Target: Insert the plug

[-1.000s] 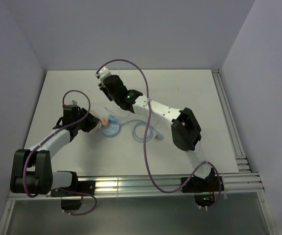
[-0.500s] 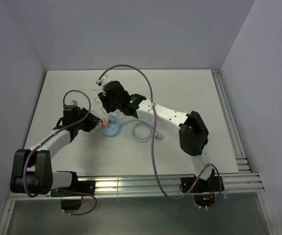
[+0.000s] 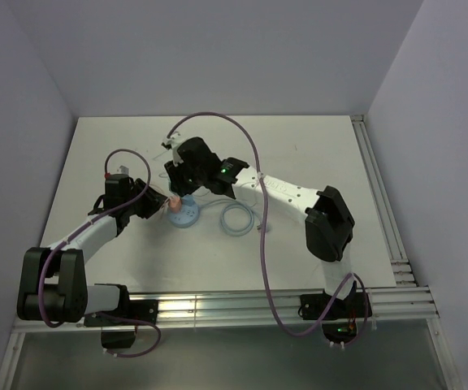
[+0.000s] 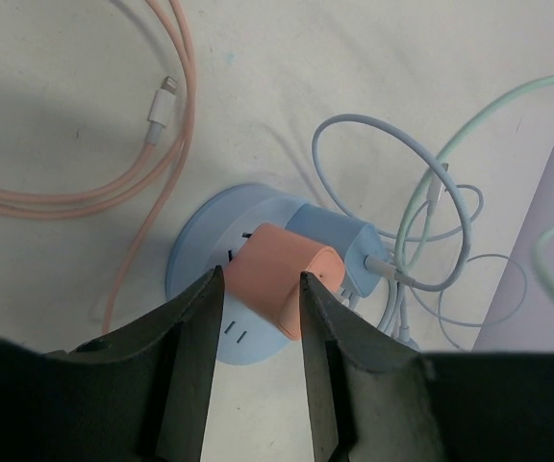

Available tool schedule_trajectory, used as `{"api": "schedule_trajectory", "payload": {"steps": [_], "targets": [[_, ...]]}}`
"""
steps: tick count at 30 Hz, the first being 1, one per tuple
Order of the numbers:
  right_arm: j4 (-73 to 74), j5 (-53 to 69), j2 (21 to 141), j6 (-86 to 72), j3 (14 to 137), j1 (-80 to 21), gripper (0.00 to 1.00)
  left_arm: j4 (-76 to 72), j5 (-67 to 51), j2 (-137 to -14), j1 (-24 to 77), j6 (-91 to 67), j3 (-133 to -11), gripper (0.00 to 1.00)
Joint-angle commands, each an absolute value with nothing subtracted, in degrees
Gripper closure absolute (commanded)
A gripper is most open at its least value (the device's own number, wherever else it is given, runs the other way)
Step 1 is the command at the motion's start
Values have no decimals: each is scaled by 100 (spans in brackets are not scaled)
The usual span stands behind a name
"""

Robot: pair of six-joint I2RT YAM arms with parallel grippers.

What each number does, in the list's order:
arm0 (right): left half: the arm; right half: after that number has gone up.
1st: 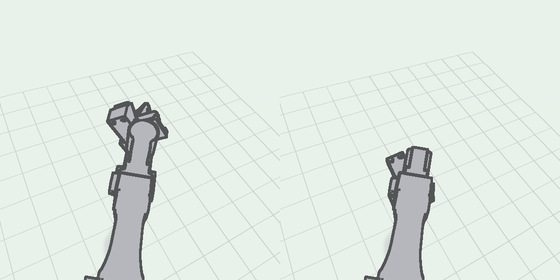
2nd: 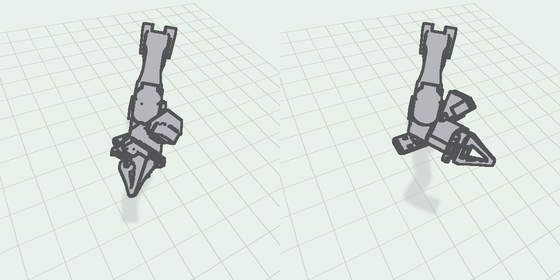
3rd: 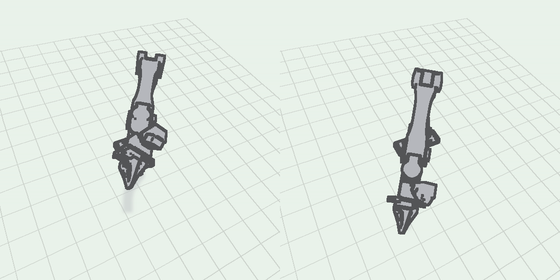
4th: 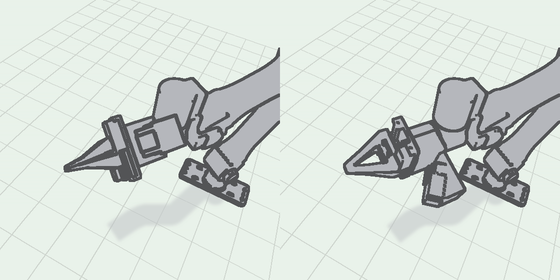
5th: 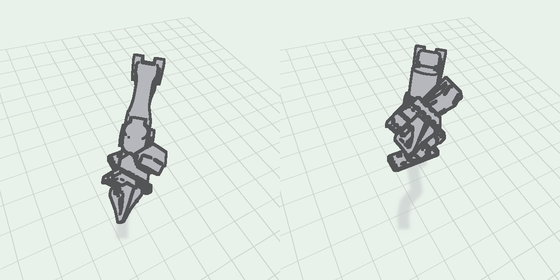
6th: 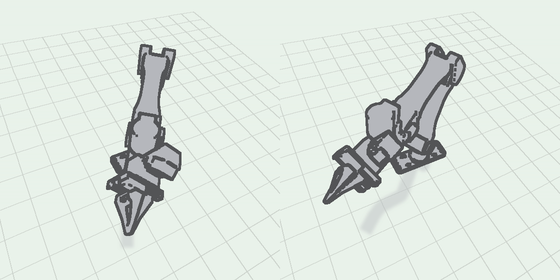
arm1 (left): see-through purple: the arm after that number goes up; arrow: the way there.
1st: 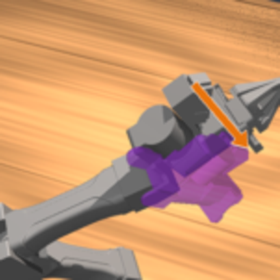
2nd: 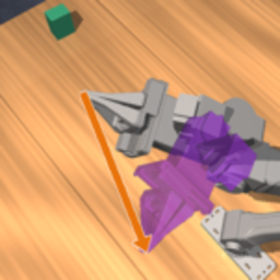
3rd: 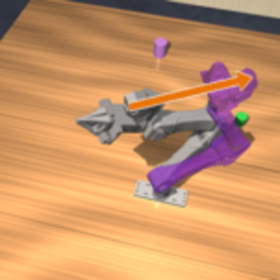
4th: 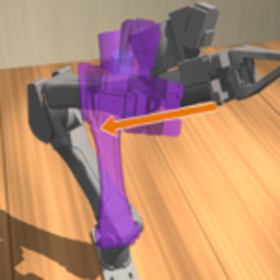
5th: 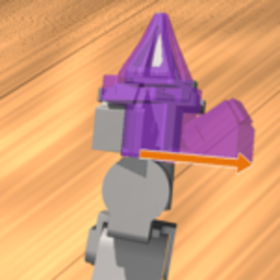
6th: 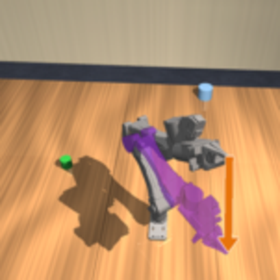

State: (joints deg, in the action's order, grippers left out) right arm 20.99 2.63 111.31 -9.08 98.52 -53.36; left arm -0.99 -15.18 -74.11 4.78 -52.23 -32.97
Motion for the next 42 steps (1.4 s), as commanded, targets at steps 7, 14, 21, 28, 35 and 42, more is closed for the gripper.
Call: {"api": "schedule_trajectory", "payload": {"steps": [7, 14, 21, 28, 35, 42], "targets": [[1618, 536, 10749, -1046, 9089, -5396, 100, -185, -1547, -7444, 457, -5168, -3375, 57], [801, 229, 10433, -923, 8236, -5607, 100, -439, -1503, -7444, 457, -5247, -3138, 58], [124, 9, 10573, -511, 7884, -5783, 100, -448, -1441, -7427, 457, -5256, -3120, 58], [194, -237, 10925, -352, 8148, -5871, 100, -413, -1389, -7444, 457, -5256, -3112, 58], [26, -167, 11092, -132, 8069, -5889, 100, -396, -1327, -7418, 457, -5309, -3094, 57], [-606, -44, 11214, 193, 7892, -5898, 100, -378, -1354, -7444, 457, -5291, -3103, 57]]}}
